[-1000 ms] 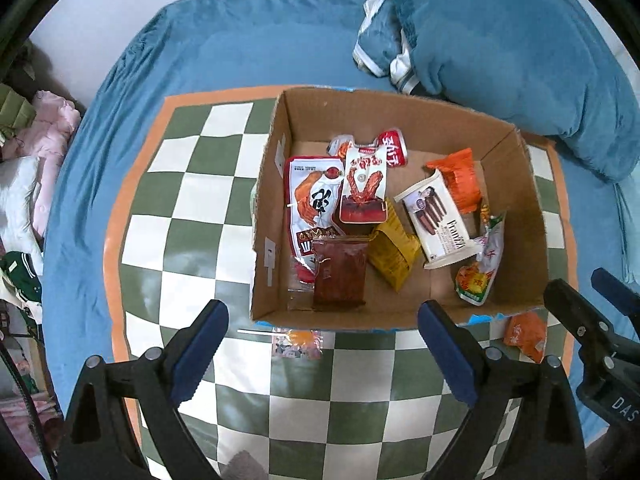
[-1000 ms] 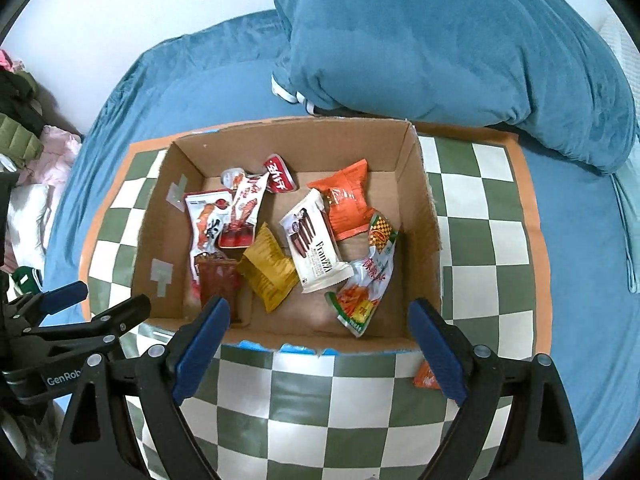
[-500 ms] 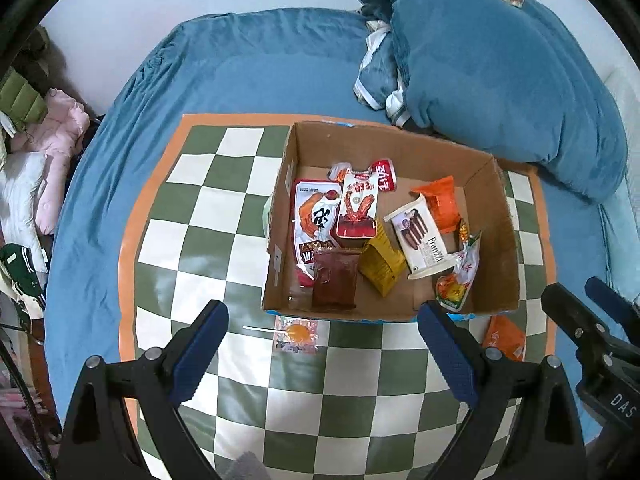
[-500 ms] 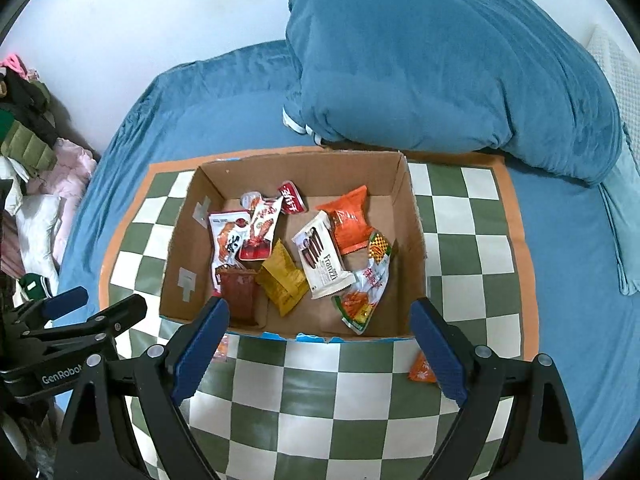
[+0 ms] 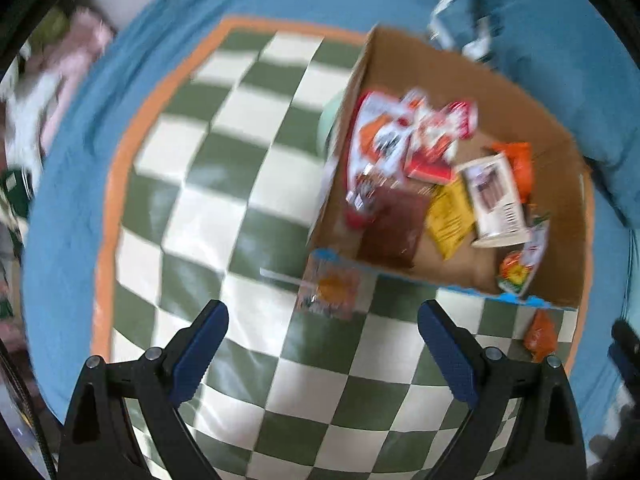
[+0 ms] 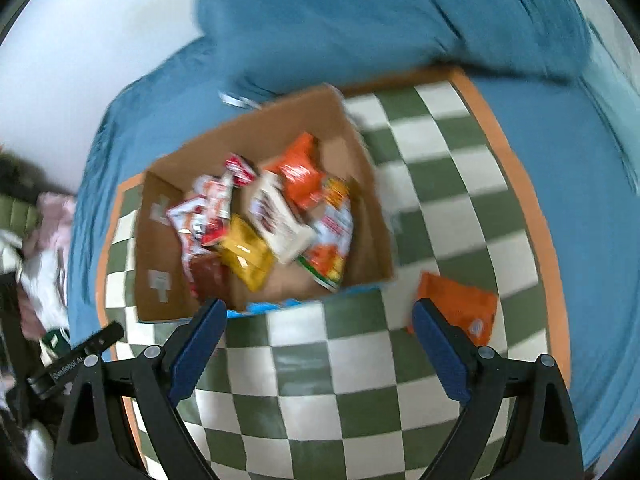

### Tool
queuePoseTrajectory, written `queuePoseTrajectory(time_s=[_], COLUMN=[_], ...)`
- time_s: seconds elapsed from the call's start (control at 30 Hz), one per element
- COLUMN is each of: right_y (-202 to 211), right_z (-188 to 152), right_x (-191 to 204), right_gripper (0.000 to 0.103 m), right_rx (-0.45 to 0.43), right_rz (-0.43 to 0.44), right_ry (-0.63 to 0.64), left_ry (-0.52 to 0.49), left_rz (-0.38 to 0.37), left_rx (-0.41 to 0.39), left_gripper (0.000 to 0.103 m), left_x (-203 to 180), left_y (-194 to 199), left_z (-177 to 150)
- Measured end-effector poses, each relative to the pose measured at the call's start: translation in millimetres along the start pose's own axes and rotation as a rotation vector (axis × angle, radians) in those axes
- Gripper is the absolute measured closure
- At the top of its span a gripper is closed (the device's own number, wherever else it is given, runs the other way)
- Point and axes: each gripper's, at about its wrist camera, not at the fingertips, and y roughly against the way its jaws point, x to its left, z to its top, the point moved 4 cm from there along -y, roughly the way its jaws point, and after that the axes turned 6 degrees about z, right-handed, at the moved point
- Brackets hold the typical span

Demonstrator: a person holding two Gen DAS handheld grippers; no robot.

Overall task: Organize snacks
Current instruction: 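Withdraw both tools from the box toward the lollipop and orange packet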

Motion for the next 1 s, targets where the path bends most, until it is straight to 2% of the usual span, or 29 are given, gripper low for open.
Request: queuePoseTrajectory(time_s=[0.13, 0.4, 0.53, 0.6, 0.7, 0.8, 0.87, 0.9, 0.97, 1.0], right_y=[-27.0, -67.1, -76.8, -80.0, -87.1, -94.2, -101.4, -106.0, -116.3, -121.0], right_z=[-12.0, -30.6, -31.3, -28.6, -23.1, -17.2, -12.6, -11.1, -8.6, -7.1], right_x=[-37.8, -78.1, -95.1, -102.4, -117.7, -133.5, -145.8, -152.2, -164.4, -169.4], right_gripper=[0.007, 0.007, 0.007, 0.007, 0.007, 0.007, 0.007, 0.007, 0.007, 0.007], right_rx=[0.035, 0.096, 0.099, 0.096, 0.099, 0.099, 0.102, 0.107, 0.124, 0.132], right_rz=[-0.031, -0.099, -0.127, -0.131, -0.120, -0.094, -0.068, -0.057, -0.045, -0.043], right_ry=[-0.082, -0.128, -0.150, -0.169, -0.228, -0.319, -0.396, -0.436, -0.514, -0.545], left_ry=[0.007, -0.166, -0.218, -0.241, -0.266, -0.280, -0.299, -0.304, -0.292, -0.277], left_rz=[0.035, 0.141, 0.170, 0.174, 0.167, 0.146, 0.149, 0.157, 0.154, 0.146], left_rx=[0.046, 0.093, 0.111, 0.079, 0.081, 0.077, 0.069, 0.063, 0.062, 0.064], left_gripper=[0.006, 0.006, 0.006, 0.006, 0.009, 0.026, 0.044, 0.046, 0.057, 0.059], left_x=[4.2, -26.7, -39.1, -45.7, -52.9, -59.8, -66.8, -68.2, -67.9, -65.9], left_y=[-43.1, -110.5, -131.0, -132.3, -132.3, -128.8, -123.7, -121.6, -117.5, -115.6], left_z=[-7.7, -12.8, -7.5, -3.3, -0.4, -4.1, -10.8, -12.7, -16.8, -17.8])
